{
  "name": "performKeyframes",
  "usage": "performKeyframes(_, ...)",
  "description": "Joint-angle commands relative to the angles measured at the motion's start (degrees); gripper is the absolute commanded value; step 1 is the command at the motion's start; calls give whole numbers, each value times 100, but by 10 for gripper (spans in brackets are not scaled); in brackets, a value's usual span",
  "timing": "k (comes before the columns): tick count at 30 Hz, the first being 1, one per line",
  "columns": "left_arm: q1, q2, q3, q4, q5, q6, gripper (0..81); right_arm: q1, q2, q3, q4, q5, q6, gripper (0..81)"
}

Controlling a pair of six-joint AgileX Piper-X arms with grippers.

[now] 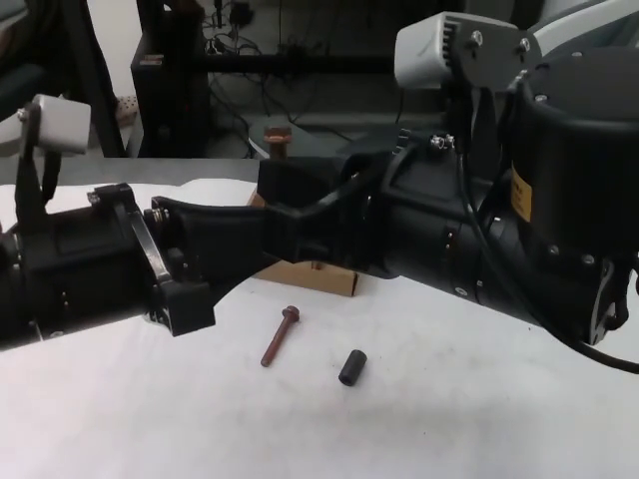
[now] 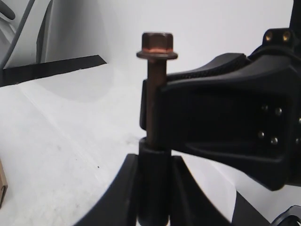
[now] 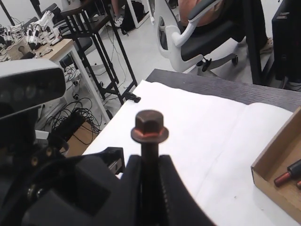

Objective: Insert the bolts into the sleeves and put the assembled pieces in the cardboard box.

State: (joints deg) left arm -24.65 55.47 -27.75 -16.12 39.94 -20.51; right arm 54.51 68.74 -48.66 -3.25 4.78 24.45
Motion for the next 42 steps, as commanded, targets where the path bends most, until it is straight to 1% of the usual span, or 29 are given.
performKeyframes(1, 3, -25, -47, -176, -265, 133, 17, 201, -106, -57, -60, -764, 88, 111)
performKeyframes(2, 3, -25, -47, -176, -265, 133, 17, 201, -106, -57, -60, -764, 88, 181)
performKeyframes(3, 3, -25, -47, -176, -265, 133, 17, 201, -106, -57, -60, -764, 88, 305)
performKeyframes(6, 3, -25, -47, -176, -265, 133, 17, 201, -106, -57, -60, -750, 88, 598)
performKeyframes(7, 3, -25, -47, -176, -265, 133, 17, 201, -106, -57, -39, -716, 113, 651)
performKeyframes(8, 3, -25, -47, -176, -265, 133, 17, 201, -106, -57, -32, -714, 135, 683)
performKeyframes(23, 3, -25, -47, -176, -265, 133, 17, 178, -141, -93, 325, -478, 91, 680)
performKeyframes(27, 3, -25, -47, -176, -264, 145, 17, 182, -355, -130, 325, -225, -207, 680)
performKeyframes(30, 3, -25, -47, -176, -275, 212, 17, 182, -625, -130, 534, -46, -308, 680)
performKeyframes(34, 3, -25, -47, -176, -547, 298, 17, 182, -961, -130, 931, 50, -303, 680)
performKeyframes(38, 3, -25, -47, -176, -699, 625, 17, 182, -1291, -130, 1449, 144, -303, 680)
performKeyframes(42, 3, -25, -73, 73, -846, 663, 17, 182, -1530, -130, 2057, 179, -303, 680)
